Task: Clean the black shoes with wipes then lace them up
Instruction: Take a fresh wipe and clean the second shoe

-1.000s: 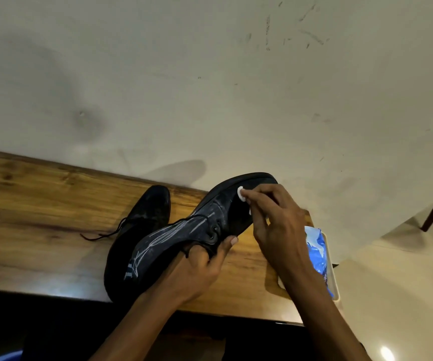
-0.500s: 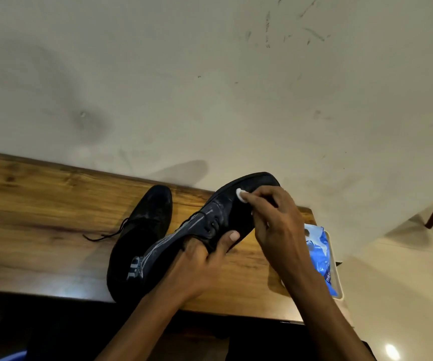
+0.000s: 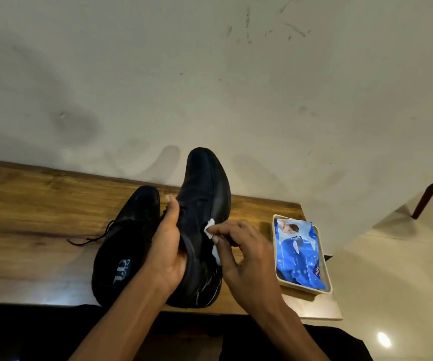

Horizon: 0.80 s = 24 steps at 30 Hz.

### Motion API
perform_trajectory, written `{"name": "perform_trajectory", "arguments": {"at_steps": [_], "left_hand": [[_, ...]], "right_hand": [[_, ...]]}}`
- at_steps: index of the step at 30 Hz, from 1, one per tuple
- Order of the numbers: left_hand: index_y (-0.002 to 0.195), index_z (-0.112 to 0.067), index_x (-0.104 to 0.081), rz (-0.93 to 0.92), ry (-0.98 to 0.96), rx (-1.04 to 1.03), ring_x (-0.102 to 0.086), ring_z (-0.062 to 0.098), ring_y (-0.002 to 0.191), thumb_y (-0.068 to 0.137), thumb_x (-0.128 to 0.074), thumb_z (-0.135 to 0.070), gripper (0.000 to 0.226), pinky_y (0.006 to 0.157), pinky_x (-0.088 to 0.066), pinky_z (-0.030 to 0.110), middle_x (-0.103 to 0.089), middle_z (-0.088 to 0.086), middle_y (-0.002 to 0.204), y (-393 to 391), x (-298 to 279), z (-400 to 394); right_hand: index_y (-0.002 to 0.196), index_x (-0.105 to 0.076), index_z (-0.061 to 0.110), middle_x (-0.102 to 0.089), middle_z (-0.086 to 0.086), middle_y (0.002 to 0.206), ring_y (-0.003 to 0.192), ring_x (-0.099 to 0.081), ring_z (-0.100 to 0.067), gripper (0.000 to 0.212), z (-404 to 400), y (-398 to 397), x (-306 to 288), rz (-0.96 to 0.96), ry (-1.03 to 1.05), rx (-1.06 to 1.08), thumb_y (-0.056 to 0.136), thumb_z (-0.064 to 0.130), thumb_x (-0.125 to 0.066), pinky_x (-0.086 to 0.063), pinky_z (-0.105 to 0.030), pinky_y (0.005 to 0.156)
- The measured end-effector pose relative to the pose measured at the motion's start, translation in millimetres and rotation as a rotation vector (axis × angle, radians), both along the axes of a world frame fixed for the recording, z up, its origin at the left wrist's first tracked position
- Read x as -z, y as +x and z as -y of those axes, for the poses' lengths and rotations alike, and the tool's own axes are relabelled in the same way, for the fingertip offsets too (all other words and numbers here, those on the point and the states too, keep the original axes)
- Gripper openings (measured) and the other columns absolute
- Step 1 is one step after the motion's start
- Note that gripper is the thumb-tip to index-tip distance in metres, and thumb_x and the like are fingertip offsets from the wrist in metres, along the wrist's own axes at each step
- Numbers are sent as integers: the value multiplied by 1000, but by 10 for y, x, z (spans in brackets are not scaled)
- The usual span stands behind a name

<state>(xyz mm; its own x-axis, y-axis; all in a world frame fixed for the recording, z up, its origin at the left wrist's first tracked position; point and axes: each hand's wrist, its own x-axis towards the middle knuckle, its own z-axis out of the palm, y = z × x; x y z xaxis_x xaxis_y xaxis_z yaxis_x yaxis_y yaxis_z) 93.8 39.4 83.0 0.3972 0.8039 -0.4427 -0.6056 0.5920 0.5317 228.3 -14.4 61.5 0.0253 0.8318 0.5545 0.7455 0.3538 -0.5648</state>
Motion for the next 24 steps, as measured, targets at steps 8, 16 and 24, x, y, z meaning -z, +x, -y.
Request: {"name": "perform_trajectory", "arguments": {"at_steps": [8, 16, 24], "left_hand": [[121, -5, -69, 103, 179, 96, -64, 35, 111, 87, -66, -23, 39, 101, -47, 49, -65, 22, 126, -53, 90, 40], [113, 10, -66, -89, 225, 21, -71, 32, 102, 79, -62, -4, 37, 83, -59, 38, -71, 24, 114, -61, 78, 35], [117, 0, -66, -8, 27, -48, -72, 31, 92, 89, -58, -38, 48, 86, -53, 43, -72, 22, 109, -104, 12, -65]], "right_hand": [[105, -74, 9, -68, -2, 98, 86, -62, -6, 19, -462, 160, -114, -57, 96, 135, 91, -2, -66, -46, -8, 74], [108, -73, 13, -69, 2, 100, 90, -66, -9, 20, -446, 231, -77, -156, 58, 131, 93, 2, -67, -55, -22, 74], [104, -74, 21, -69, 12, 100, 93, -65, -6, 19, 80, 60, -110, -91, -102, -38, 90, 8, -71, -55, -20, 75]]}}
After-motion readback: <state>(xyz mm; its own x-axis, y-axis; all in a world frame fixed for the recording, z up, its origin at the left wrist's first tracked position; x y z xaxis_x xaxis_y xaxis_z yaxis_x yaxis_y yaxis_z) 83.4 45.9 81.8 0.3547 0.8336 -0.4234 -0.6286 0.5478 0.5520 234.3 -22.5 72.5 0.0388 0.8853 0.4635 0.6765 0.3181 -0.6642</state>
